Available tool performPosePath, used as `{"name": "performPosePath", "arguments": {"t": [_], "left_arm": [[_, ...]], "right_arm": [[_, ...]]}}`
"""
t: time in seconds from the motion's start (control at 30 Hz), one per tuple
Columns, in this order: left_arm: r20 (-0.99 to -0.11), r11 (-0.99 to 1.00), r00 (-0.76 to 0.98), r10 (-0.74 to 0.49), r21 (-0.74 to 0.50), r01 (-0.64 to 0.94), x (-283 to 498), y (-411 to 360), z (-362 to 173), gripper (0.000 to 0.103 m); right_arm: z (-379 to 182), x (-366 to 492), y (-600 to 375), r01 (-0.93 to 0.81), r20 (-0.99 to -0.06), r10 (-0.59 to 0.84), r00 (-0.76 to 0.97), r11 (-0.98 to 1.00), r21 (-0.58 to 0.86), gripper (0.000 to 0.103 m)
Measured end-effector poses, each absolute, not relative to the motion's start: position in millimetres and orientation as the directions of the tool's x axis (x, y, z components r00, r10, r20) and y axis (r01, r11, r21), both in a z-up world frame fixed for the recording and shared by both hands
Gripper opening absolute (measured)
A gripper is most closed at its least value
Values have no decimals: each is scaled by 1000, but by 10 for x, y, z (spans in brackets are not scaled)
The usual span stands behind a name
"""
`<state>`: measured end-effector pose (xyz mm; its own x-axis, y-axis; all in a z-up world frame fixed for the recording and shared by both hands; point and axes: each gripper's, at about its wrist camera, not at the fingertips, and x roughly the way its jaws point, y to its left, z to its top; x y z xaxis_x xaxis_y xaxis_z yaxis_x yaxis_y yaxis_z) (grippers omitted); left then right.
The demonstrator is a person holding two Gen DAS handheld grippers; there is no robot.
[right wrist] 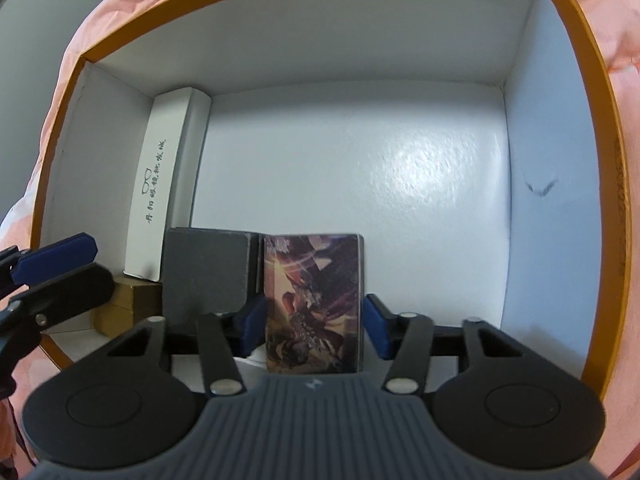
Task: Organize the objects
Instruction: 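Open left gripper releasing gray box while right gripper releases card beside it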
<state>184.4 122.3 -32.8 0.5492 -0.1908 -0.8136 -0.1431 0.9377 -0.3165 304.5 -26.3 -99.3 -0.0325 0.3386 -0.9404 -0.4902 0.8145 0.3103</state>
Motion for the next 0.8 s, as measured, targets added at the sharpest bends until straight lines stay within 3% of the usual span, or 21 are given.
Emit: {"name": "performPosePath", "arguments": {"t": [0.13,0.4,0.57,0.8], "left_arm": [[-805,943,563,-185,-306,-128,1789,1171,-295,58],[-785,968,606,-132,-234,-91,1534,1132,-17,58],[-734,995,676,65,-7,-103,1095,1158,183,58],[-616,908,693,376,393,-144,446,1009,-17,58]], "right_arm": [[-1006,3026,-291,-479,-938,344,-34,819,317,35],[-1006,3006,-349,-463,-931,366,-9,823,329,32],[-653,2732,-379,-536,-884,434,177,796,283,33],[-172,2167,-562,-616,-782,524,337,751,237,36]]}}
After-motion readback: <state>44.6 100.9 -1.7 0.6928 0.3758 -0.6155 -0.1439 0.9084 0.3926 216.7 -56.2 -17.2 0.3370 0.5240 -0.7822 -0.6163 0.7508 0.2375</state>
